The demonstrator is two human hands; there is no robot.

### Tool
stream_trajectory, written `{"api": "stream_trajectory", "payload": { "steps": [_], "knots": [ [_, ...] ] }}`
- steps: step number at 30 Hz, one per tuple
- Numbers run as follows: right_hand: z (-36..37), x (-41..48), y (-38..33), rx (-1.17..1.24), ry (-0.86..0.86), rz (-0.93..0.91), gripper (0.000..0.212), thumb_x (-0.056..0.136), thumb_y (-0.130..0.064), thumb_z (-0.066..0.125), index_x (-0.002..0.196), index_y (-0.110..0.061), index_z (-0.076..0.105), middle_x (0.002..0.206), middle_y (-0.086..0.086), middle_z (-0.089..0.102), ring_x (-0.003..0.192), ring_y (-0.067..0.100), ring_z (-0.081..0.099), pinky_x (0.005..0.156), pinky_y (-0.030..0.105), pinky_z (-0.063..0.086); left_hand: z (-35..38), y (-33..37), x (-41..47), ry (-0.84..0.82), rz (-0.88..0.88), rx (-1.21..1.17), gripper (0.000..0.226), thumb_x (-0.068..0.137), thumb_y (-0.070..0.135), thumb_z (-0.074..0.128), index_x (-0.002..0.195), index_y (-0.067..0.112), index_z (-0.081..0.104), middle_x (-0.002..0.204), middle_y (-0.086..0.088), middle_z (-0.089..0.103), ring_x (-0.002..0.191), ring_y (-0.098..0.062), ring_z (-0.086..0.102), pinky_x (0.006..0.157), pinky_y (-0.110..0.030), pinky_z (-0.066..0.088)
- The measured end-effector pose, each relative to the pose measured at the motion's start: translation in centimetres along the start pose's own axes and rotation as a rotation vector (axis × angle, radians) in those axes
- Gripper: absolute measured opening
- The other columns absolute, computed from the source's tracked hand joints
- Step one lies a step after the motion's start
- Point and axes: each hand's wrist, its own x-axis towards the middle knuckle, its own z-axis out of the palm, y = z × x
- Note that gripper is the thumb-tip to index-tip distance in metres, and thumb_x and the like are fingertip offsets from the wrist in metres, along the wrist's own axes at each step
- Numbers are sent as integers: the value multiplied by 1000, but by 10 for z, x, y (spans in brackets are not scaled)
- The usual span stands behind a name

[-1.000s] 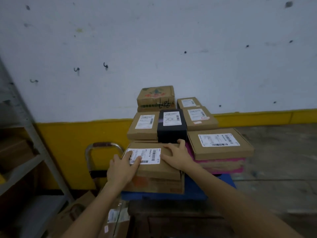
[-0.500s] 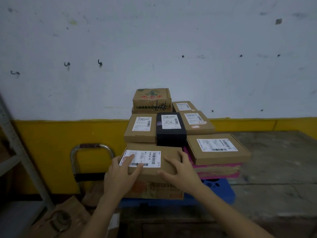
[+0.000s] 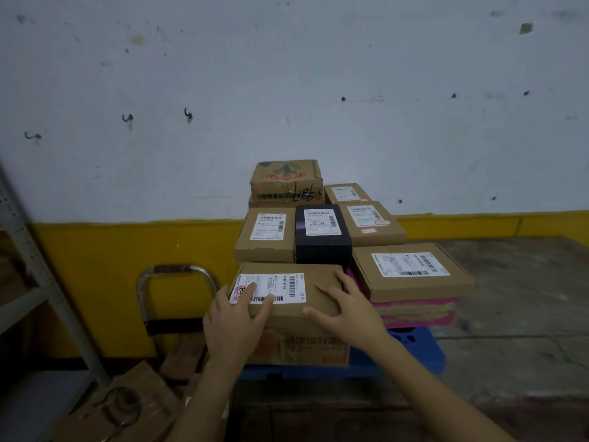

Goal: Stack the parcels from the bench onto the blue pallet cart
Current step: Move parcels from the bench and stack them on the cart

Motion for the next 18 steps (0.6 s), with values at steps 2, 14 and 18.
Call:
{"api": "stream_trajectory", "payload": {
  "steps": [2, 14, 18],
  "knots": [
    [1, -4, 3, -47, -3, -20, 81, 69, -78, 48, 139, -39, 34, 156, -13, 2, 139, 13, 21, 104, 37, 39, 1, -1, -3, 16, 6, 19, 50, 87, 57, 47, 130, 32, 52, 140, -10, 41, 123, -26, 43, 97, -37, 39],
    [-11, -13, 13, -9, 52, -47, 73, 75, -73, 47, 140, -41, 32, 153, -21, 8, 132, 4, 28, 98, 32, 41, 11, 11, -8, 33, -49, -13, 49, 89, 56, 42, 132, 33, 49, 146, -11, 33, 131, -27, 35, 108, -44, 28],
    [-50, -15, 34, 155, 489, -7, 59, 77, -64, 48, 123, -27, 54, 125, -10, 49, 113, 7, 47, 90, 28, 41, 10, 6, -10, 37, -47, -70, 49, 86, 56, 49, 131, 34, 50, 146, -12, 35, 133, -30, 33, 109, -49, 27]
  ]
}}
